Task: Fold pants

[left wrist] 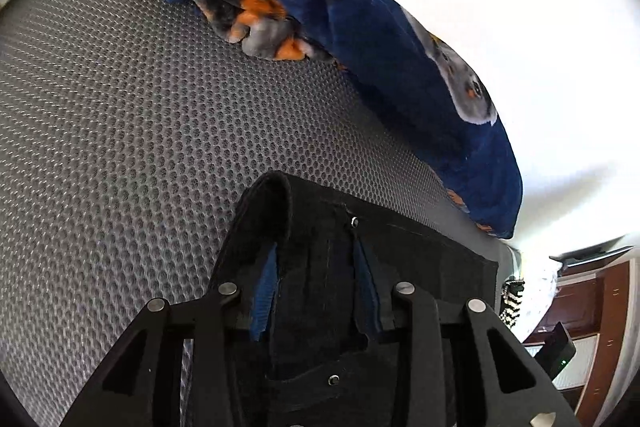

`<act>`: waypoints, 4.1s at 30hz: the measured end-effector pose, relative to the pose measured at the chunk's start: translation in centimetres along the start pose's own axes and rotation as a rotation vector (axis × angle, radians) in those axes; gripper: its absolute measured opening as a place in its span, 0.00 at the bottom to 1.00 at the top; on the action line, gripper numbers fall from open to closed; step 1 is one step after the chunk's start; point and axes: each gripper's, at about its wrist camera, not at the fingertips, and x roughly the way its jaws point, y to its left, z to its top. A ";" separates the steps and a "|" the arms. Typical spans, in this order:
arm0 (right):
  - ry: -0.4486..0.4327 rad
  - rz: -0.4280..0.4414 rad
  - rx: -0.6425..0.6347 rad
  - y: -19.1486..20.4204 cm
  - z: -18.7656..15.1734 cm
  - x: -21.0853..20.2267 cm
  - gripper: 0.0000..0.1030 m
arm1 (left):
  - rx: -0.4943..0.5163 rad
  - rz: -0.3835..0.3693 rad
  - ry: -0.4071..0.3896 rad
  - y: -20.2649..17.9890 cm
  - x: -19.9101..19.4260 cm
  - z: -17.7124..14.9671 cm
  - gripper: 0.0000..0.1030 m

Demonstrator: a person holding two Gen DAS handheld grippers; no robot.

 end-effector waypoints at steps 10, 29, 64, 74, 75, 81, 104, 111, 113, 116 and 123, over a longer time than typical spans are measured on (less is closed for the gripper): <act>0.012 0.008 -0.026 0.5 0.9 1.5 1.00 | 0.209 -0.073 0.065 -3.1 0.9 1.6 0.31; 0.139 0.092 -0.329 -0.6 4.9 6.9 1.00 | 0.111 -0.143 -0.188 -4.9 0.1 -1.4 0.06; 0.508 0.394 -0.760 -4.9 13.0 12.4 0.37 | 0.273 -0.201 -0.272 -6.8 -8.9 -7.1 0.07; 0.434 0.219 -0.752 -8.4 12.8 10.6 0.15 | 0.262 -0.094 -0.262 -7.3 -7.9 -6.3 0.08; 0.412 0.191 -0.758 -8.2 12.6 10.2 0.13 | 0.260 -0.088 -0.260 -7.3 -7.9 -6.2 0.08; 0.244 0.034 -0.718 -7.9 11.0 4.7 0.08 | 0.296 -0.060 -0.226 -7.3 -8.9 -6.8 0.11; 0.309 0.077 -0.660 0.1 -13.1 -7.9 0.05 | 0.550 0.169 0.062 -0.3 -12.7 -23.1 0.19; 0.347 0.069 -0.655 0.7 -15.9 -6.4 0.05 | 0.541 0.260 0.082 2.0 -11.6 -25.3 0.19; 0.347 0.061 -0.649 0.7 -15.7 -6.2 0.05 | 0.500 0.295 0.075 2.3 -11.8 -25.5 0.35; 0.340 0.039 -0.646 1.0 -16.1 -6.4 0.06 | 0.454 0.291 0.065 3.4 -12.9 -26.3 0.54; 0.322 0.031 -0.621 1.0 -16.3 -6.5 0.07 | 0.157 0.082 -0.082 5.0 -17.9 -27.4 0.54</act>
